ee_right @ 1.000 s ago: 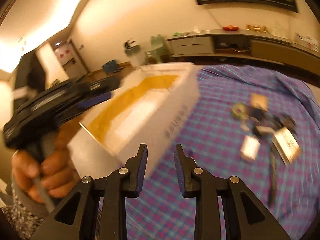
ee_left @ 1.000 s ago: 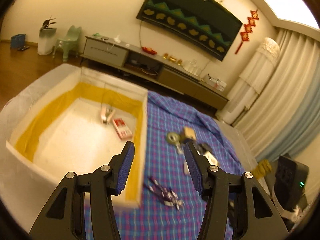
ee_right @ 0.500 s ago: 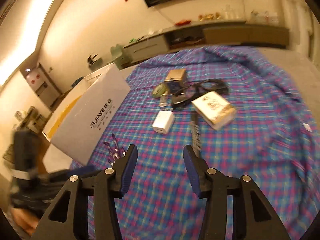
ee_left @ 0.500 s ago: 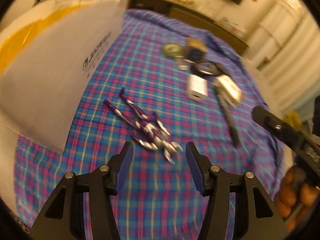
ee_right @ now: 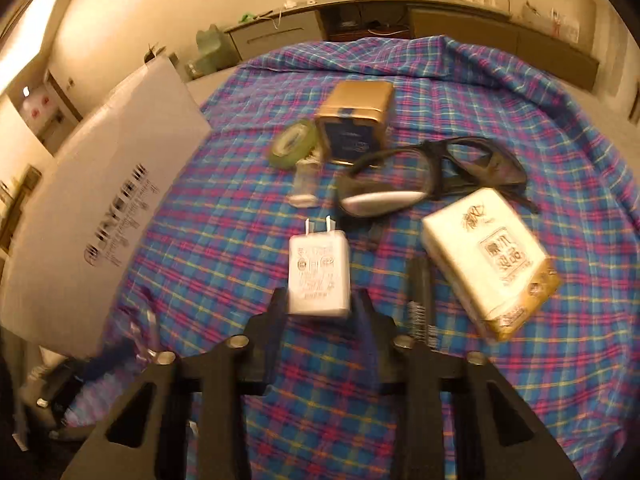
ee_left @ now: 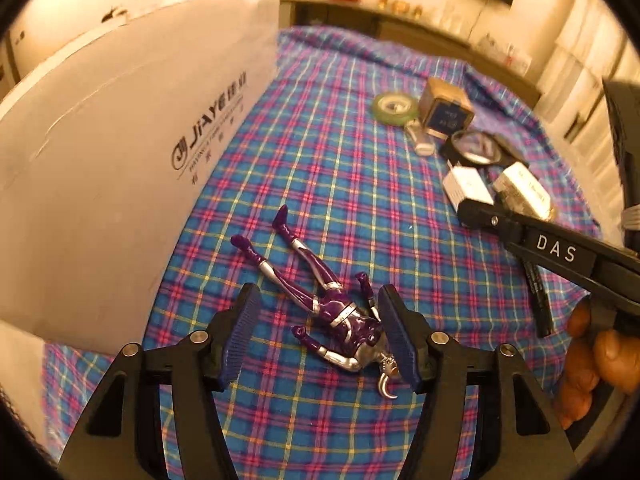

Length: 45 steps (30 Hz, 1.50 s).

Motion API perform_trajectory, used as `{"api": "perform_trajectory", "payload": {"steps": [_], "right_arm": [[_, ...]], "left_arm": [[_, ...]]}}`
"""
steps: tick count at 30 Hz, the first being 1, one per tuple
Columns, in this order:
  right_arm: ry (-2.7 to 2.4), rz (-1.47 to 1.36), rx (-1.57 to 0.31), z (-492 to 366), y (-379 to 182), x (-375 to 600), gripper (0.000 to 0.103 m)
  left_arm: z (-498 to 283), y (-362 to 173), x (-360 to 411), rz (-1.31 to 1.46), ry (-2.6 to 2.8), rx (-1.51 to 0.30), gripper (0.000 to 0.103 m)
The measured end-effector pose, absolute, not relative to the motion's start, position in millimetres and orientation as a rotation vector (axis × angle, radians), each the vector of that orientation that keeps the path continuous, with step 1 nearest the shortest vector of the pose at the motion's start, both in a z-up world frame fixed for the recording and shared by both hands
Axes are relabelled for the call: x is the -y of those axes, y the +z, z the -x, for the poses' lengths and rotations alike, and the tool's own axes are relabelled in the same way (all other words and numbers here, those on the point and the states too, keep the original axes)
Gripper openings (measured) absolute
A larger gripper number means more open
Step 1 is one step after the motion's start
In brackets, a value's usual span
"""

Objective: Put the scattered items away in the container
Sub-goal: 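Move left gripper to the purple action figure while right gripper reaches the white charger, then close left gripper on the purple figure while right gripper grasps the white charger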

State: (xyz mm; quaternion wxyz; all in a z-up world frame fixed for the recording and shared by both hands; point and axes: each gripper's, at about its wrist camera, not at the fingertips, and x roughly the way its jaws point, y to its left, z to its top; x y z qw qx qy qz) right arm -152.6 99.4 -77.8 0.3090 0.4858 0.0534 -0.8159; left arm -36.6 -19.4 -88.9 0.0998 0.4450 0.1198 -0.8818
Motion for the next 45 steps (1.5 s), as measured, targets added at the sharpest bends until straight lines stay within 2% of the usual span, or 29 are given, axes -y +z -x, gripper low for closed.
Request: {"api": "perform_trajectory", "payload": {"steps": [1,2,3,5,9,13,17,18,19,23,24,25,26,28,29,30,32,39,45], "right_arm": [[-2.163,-1.260,-0.120,150.7,-79.0,-104.3,0.033],[-2.170,-1.231,-0.110,147.4,-79.8,-108.5,0.033],[-2.178,-1.203,-0.106,143.1,-80.8,-112.8,0.033],[-2.203,-1.186,-0.088,133.2,-81.9,-124.0,0.033],[-2.177,-1.194,-0.090,122.3,-66.4,-130.8,0.032],[-2.163,-1.181,-0.059,113.8,-60.2,-137.6,0.031],[-2.134,-1.205,-0.074,99.9,-68.5,-136.4,0.031],[-2.133,-1.210,-0.084,98.1,-71.0,-136.4,0.031],[-2.131,-1.220,-0.087,96.7,-74.1,-137.1,0.031],[-2.124,-1.236,-0.099,94.6,-78.2,-138.1,0.034],[-2.128,-1.231,-0.110,96.6,-77.2,-136.2,0.037],[-2.137,-1.219,-0.121,98.8,-75.6,-134.1,0.044],[-2.144,-1.208,-0.129,101.0,-74.6,-131.8,0.048],[-2.132,-1.209,-0.142,105.8,-77.0,-125.5,0.047],[-2.117,-1.216,-0.156,107.2,-80.1,-121.6,0.035],[-2.111,-1.211,-0.177,106.9,-82.0,-118.3,0.033],[-2.111,-1.195,-0.203,104.1,-81.8,-116.7,0.033],[-2.111,-1.175,-0.079,89.6,-62.9,-140.1,0.033],[-2.089,-1.158,-0.052,72.6,-46.9,-140.9,0.033]], "left_arm": [[34.2,-90.2,17.1,-1.278,-2.657,-0.323,0.046],[32.7,-90.0,16.8,-1.262,-2.695,-0.329,0.043],[31.3,-87.9,19.7,-1.257,-2.698,-0.367,0.035],[24.3,-84.4,24.6,-1.312,-2.675,-0.418,0.034],[15.5,-74.5,22.6,-1.288,-2.767,-0.380,0.023],[5.9,-70.9,24.7,-1.310,-2.788,-0.447,0.018],[5.6,-76.6,24.0,-1.361,-2.761,-0.432,0.019],[5.7,-77.7,25.7,-1.357,-2.746,-0.450,0.028],[6.1,-79.3,28.2,-1.362,-2.722,-0.474,0.044],[10.4,-84.6,36.6,-1.379,-2.669,-0.604,0.054],[11.7,-84.4,35.2,-1.383,-2.664,-0.611,0.056],[13.4,-84.5,32.2,-1.382,-2.661,-0.601,0.059],[15.1,-84.6,27.0,-1.379,-2.663,-0.571,0.059],[17.8,-85.2,11.6,-1.383,-2.699,-0.454,0.057],[18.9,-85.6,4.7,-1.390,-2.716,-0.391,0.047],[19.3,-85.5,-0.3,-1.398,-2.733,-0.354,0.043],[19.3,-84.1,-3.6,-1.416,-2.755,-0.362,0.042],[13.3,-62.3,6.9,-1.375,-2.812,-0.375,0.041],[-3.7,-41.1,12.2,-1.310,-2.858,-0.373,0.042]]}}
